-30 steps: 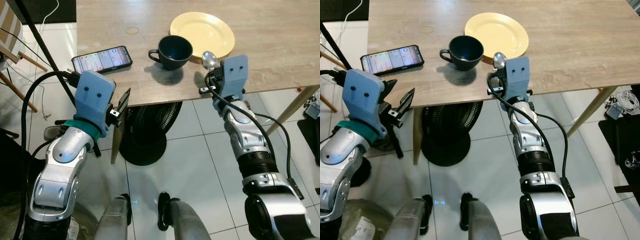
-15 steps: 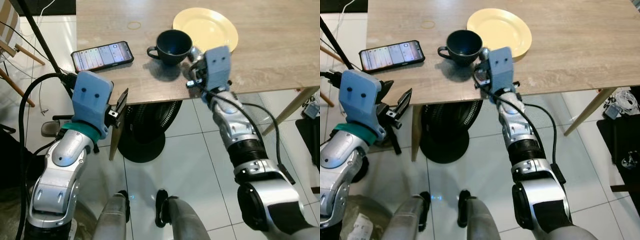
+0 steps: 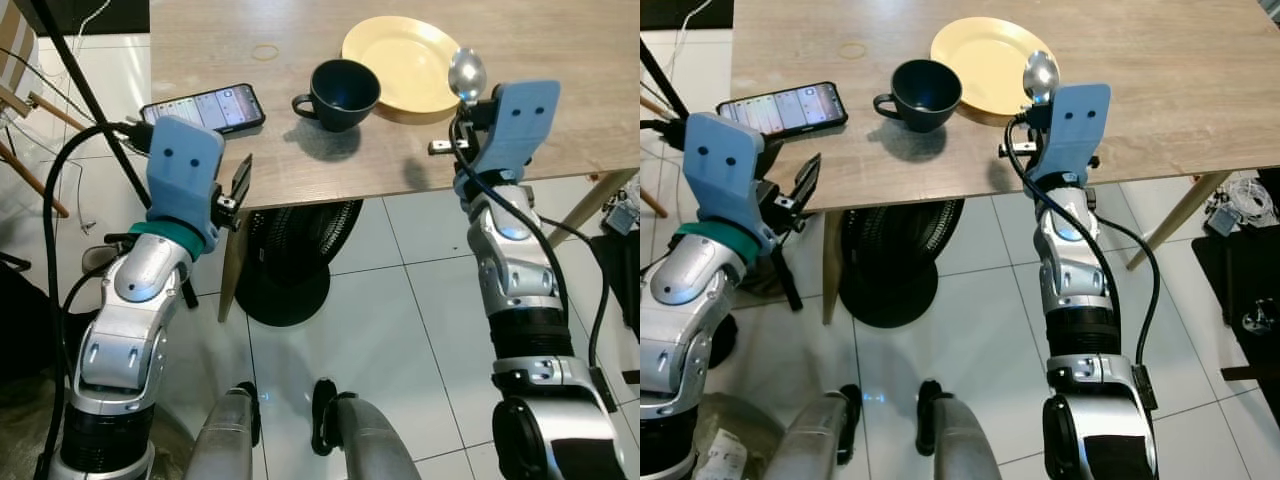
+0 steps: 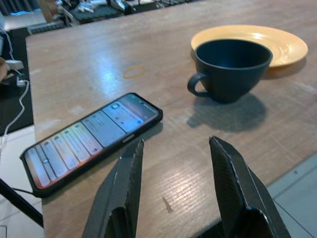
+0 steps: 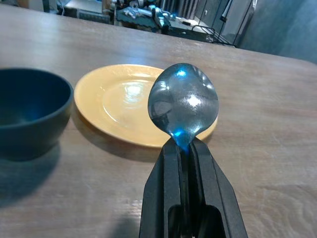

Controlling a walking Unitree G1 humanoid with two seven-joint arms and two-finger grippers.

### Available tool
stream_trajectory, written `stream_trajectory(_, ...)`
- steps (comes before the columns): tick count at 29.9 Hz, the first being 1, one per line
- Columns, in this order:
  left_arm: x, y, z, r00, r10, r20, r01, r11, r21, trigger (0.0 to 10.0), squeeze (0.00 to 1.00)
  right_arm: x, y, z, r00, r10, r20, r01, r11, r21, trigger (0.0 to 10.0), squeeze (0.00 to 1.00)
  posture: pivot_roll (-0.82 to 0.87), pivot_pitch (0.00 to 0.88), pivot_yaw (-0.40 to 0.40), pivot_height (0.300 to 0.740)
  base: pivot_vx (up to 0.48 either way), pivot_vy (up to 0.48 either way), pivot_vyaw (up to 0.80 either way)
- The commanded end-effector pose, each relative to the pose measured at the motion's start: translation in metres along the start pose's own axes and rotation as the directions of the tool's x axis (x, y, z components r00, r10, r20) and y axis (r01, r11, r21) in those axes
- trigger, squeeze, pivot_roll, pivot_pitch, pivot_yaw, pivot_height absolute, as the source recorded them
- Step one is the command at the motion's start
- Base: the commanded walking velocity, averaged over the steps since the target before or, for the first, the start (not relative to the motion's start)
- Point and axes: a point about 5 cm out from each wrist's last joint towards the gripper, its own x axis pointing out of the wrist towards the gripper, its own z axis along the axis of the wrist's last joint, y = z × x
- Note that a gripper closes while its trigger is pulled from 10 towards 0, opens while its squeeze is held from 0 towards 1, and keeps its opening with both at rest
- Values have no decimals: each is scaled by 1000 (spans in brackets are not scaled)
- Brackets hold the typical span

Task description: Setting the table

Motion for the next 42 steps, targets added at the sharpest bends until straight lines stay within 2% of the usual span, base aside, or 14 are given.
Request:
stream_trajectory(1, 0, -4, -2, 1000, -12, -3, 12, 1000, 1, 10000, 0, -2, -3, -13, 998, -9, -63, 7, 999, -33, 10000, 0, 130, 132, -53, 740, 0, 0, 0)
stream_trajectory(2, 0, -4, -2, 1000, -13, -1, 13, 1000, 0, 10000, 0, 1, -1, -20, 994, -12, -113, 4, 998, -63, 10000, 0, 132, 131, -54, 740, 0, 0, 0)
stream_trajectory(5, 0, -5, -2, 1000, -13, 0, 13, 1000, 0, 10000, 0, 4, 0, -27, 988, -26, -155, 19, 999, -47, 10000, 0, 137, 129, -59, 740, 0, 0, 0)
stream_trajectory(7, 0, -4, -3, 1000, -5, -2, 5, 1000, 2, 10000, 0, 8, 9, -33, 977, -28, -213, 37, 999, 39, 10000, 0, 150, 123, -67, 740, 0, 0, 0)
stream_trajectory(8, -1, -3, -3, 1000, -1, -3, 1, 1000, 3, 10000, 0, 9, 15, -34, 975, -13, -223, 26, 998, 55, 10000, 0, 156, 123, -69, 740, 0, 0, 0)
stream_trajectory(10, -1, -3, -3, 1000, -1, -3, 1, 1000, 3, 10000, 0, 9, 15, -34, 975, -13, -223, 26, 998, 55, 10000, 0, 156, 123, -69, 740, 0, 0, 0)
stream_trajectory(13, -1, -1, -4, 1000, 8, 0, -8, 1000, 10, 10000, 0, 8, 33, -37, 968, 63, -244, -63, 998, 8, 10000, 0, 177, 127, -73, 740, 0, 0, 0)
stream_trajectory(14, -1, -1, -4, 1000, 8, 0, -8, 1000, 10, 10000, 0, 8, 33, -37, 968, 63, -244, -63, 998, 8, 10000, 0, 177, 127, -73, 740, 0, 0, 0)
stream_trajectory(16, -3, 0, -5, 1000, 12, -2, -12, 1000, 16, 10000, 0, 8, 44, -41, 957, 118, -263, -132, 991, -35, 10000, 0, 184, 129, -78, 740, 0, 0, 0)
stream_trajectory(22, -5, 2, -4, 1000, 24, -3, -24, 1000, 18, 10000, 0, 8, 55, -51, 930, 169, -327, -215, 970, -110, 10000, 0, 198, 139, -89, 740, 0, 0, 0)
stream_trajectory(25, -8, 2, -4, 1000, 31, -6, -30, 999, 19, 10000, 0, 7, 60, -54, 918, 199, -344, -247, 963, -104, 10000, 0, 202, 145, -91, 740, 0, 0, 0)
stream_trajectory(33, -12, 2, -4, 999, 30, -11, -30, 999, 19, 10000, 0, 10, 67, -51, 925, 200, -323, -226, 973, -47, 10000, 0, 210, 164, -90, 740, 0, 0, 0)
stream_trajectory(39, -26, 3, 4, 1000, -10, -8, 10, 1000, 11, 10000, 0, 16, 70, -39, 960, 167, -223, -171, 985, -1, 10000, 0, 237, 212, -83, 740, 0, 0, 0)
stream_trajectory(42, -29, -3, 9, 997, -81, 3, 81, 997, 5, 10000, 0, 15, 65, -34, 979, 131, -156, -131, 991, 7, 10000, 0, 244, 226, -74, 740, 0, 0, 0)
